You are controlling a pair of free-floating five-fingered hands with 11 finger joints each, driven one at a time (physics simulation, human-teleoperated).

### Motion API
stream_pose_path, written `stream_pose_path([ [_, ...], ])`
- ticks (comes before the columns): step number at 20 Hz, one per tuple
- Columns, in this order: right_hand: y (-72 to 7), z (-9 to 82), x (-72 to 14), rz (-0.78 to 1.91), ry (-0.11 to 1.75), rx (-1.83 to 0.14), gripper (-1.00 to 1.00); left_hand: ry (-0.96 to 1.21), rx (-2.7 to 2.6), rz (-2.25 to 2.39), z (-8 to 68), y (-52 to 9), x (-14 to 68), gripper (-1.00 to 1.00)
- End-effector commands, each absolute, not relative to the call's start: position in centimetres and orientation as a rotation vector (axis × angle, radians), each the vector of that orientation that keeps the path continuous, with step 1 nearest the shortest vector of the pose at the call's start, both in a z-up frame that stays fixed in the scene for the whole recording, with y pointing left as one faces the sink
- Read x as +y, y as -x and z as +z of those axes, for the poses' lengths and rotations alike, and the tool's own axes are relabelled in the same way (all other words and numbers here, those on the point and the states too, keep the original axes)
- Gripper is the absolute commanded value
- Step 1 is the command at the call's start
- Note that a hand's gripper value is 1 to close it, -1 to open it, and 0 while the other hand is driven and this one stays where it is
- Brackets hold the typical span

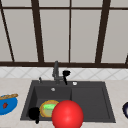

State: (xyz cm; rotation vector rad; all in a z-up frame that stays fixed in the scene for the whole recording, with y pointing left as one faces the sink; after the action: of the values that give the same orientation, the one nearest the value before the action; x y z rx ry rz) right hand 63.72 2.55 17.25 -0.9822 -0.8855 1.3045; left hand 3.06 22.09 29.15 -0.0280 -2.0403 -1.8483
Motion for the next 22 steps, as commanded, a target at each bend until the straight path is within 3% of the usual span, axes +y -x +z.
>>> stream_pose_path([
  [1, -65.9, 15.5, 4.0, 1.363, 0.979, -0.800, -1.00, 0.028, -2.040, -1.848, 29.2, -3.1, 22.1, 0.00],
  [2, -65.8, 15.6, 4.1, 1.353, 0.983, -0.795, -1.00, 0.028, -2.040, -1.848, 29.2, -3.1, 22.1, 0.00],
  [3, -65.7, 15.7, 4.1, 1.342, 0.982, -0.791, 1.00, 0.028, -2.040, -1.848, 29.2, -3.1, 22.1, 0.00],
  [19, -71.6, 16.2, 3.8, 1.437, 0.716, -0.523, 1.00, 0.028, -2.040, -1.848, 29.2, -3.1, 22.1, 0.00],
  [22, -70.9, 14.4, 3.0, 1.408, 0.662, -0.592, 1.00, 0.028, -2.040, -1.848, 29.2, -3.1, 22.1, 0.00],
])
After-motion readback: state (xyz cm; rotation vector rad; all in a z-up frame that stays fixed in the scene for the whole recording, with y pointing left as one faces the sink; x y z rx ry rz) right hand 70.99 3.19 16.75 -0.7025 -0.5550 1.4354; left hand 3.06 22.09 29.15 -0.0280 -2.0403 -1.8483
